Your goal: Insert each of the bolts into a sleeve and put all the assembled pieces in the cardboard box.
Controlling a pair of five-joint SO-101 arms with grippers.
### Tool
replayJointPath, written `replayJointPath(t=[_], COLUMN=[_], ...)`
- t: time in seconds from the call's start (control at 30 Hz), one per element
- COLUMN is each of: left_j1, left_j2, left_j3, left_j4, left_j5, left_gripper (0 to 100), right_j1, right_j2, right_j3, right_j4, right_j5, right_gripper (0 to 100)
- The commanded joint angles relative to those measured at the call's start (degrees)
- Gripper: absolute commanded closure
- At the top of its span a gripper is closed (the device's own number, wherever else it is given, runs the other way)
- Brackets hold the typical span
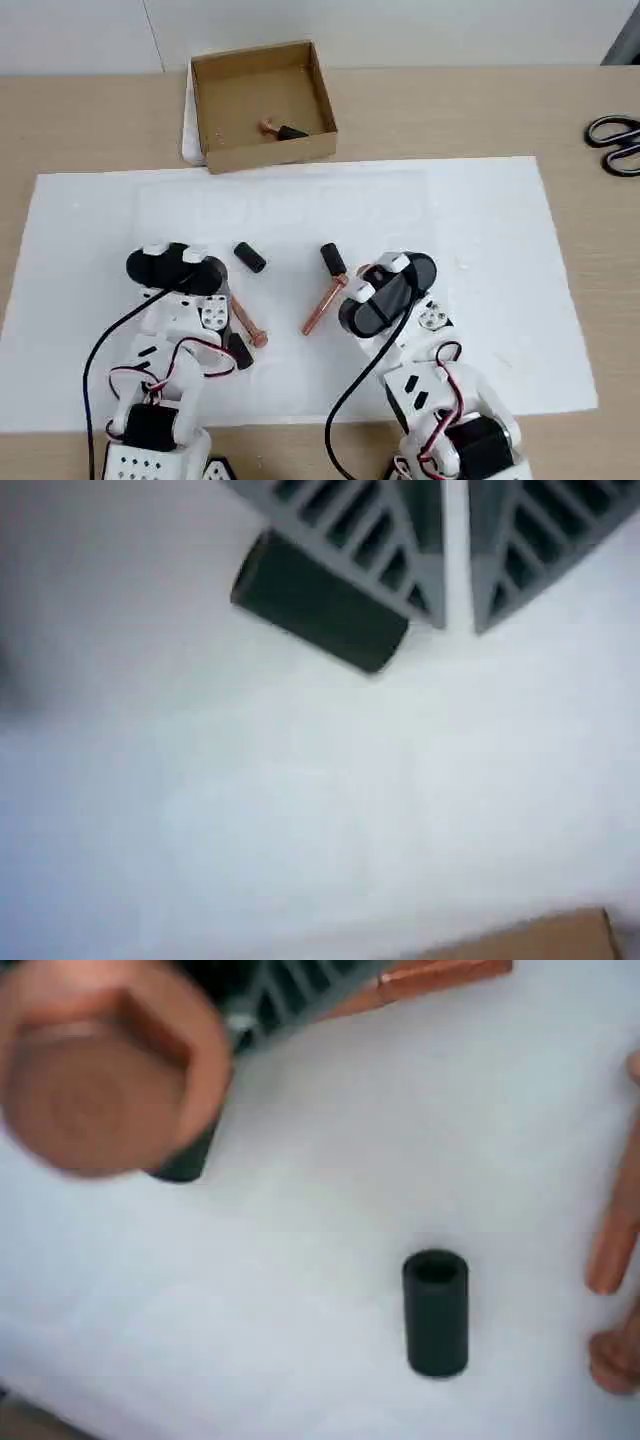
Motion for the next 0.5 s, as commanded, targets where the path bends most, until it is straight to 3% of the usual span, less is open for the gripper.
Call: replayJointPath(t=[0.0, 0.17, 0.47], left_j1=[-0.35, -0.35, -0.26], left_j2=[-0.18, -0.26, -0.26], left_j3=[-0.31, -0.31, -0.31], left_j4=[3.08, 5.54, 5.54], left_j5=[0.18, 0.18, 0.18], left_gripper=[99, 99, 99], right_j1=[0.48, 0.84, 0.84], right_j2=[0.13, 7.34, 36.18], right_j3=[-6.77, -11.25, -28.22], right_j4=[0.13, 1.63, 1.36], right_j5=[0.7, 0.79, 0.53], right_gripper=[99.5, 99.5, 99.5])
